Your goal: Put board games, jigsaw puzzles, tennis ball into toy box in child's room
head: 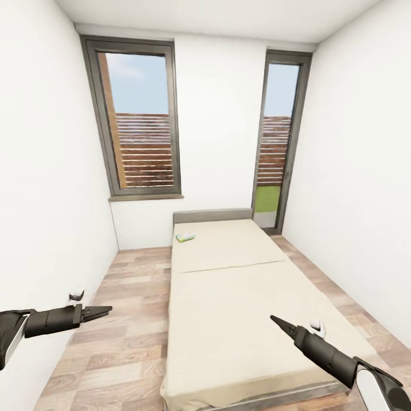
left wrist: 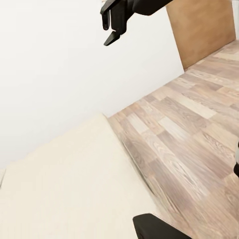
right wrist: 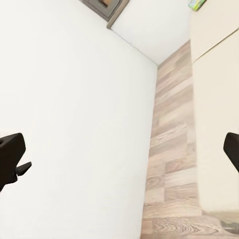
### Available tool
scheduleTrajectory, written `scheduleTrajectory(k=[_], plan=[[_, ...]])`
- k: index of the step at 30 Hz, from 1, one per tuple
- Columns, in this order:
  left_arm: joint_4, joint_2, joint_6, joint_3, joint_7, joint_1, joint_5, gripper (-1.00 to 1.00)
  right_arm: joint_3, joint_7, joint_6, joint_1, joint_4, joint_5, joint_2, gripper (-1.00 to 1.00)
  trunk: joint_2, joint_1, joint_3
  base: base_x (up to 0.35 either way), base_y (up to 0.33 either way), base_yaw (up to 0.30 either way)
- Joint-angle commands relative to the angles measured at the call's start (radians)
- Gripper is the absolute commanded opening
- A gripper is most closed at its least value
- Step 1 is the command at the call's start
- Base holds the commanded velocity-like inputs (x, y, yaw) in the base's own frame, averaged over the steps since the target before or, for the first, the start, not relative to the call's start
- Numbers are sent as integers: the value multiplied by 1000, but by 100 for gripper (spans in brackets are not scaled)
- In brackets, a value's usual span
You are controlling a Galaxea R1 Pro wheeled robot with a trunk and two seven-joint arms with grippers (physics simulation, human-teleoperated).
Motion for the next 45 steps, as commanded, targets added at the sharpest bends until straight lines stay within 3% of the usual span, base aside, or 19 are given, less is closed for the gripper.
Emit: scheduleTrajectory(k=[1, 13, 30, 45], plan=[[0, 0, 11, 1, -4, -1, -2, 100, -1, 2, 6, 0, 0, -3, 0, 100, -1, 0, 0, 28, 17, 288], [0, 0, 10, 6, -5, -1, -2, 100, -2, 1, 6, 0, 1, -2, -1, 100, -1, 0, -3, 7, 4, 239], [0, 0, 9, 8, -5, -1, 0, 100, -3, 2, -3, 0, 3, -4, 0, 100, -1, 0, -3, 185, 79, 14], [0, 0, 9, 8, -4, -1, -1, 100, -3, 0, -2, 0, 3, -3, 0, 100, -1, 0, -14, 244, 207, 0]])
